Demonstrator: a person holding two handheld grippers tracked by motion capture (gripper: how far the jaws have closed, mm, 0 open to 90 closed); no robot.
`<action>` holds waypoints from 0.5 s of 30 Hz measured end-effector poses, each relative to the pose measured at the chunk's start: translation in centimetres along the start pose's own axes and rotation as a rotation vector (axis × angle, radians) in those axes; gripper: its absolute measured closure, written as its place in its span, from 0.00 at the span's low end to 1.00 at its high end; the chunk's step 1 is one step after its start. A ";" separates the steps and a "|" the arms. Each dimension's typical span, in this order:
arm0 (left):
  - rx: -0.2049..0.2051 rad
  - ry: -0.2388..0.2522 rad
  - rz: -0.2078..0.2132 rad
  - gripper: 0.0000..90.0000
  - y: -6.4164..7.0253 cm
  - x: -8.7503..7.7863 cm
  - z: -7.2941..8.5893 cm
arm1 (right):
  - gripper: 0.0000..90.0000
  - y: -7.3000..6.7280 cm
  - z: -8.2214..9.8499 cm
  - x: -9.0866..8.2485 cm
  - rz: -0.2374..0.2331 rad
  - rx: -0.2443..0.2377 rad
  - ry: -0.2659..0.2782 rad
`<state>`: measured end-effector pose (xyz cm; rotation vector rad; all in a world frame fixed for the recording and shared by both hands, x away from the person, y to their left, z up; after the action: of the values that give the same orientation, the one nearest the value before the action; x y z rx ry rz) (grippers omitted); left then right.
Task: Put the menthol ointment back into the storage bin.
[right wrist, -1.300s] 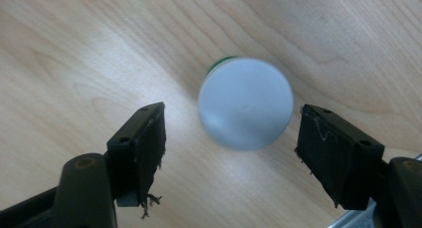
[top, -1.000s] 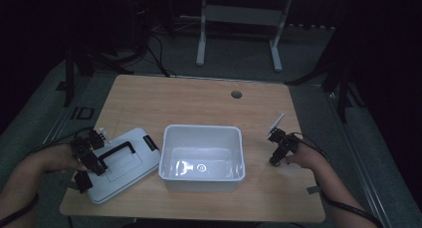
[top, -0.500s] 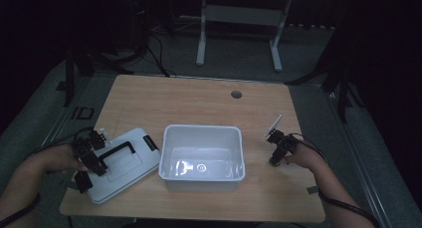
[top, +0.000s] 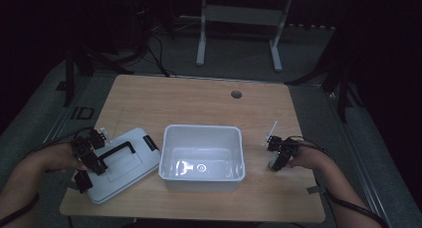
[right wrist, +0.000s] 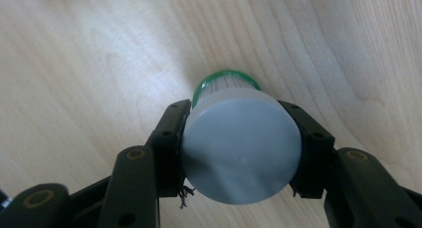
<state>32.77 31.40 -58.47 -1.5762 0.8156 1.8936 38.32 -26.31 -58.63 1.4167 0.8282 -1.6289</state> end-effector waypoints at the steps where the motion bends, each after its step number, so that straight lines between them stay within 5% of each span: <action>1: -0.001 -0.003 -0.002 0.42 0.0 0.0 0.0 | 0.56 -0.2 0.0 -0.2 0.010 -0.036 0.008; 5: 0.001 -0.001 0.002 0.42 0.1 -0.1 -0.1 | 0.56 -1.3 0.2 -0.7 0.018 -0.132 0.007; 15: 0.003 -0.004 -0.008 0.42 0.1 -0.4 0.0 | 0.56 -2.8 0.6 -1.3 0.072 -0.250 -0.043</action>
<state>32.80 31.34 -58.07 -1.5714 0.8092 1.8884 35.62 -25.31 -57.36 1.2183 0.9109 -1.4412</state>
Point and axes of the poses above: each handheld gripper's, and its own axes: x roughly forward along the jaws, z roughly out of its underside, y roughly to its right, the point moved 10 cm from there along x, roughly forward along the jaws, and after that the axes turned 8 degrees about -y, right-handed, at the moved point
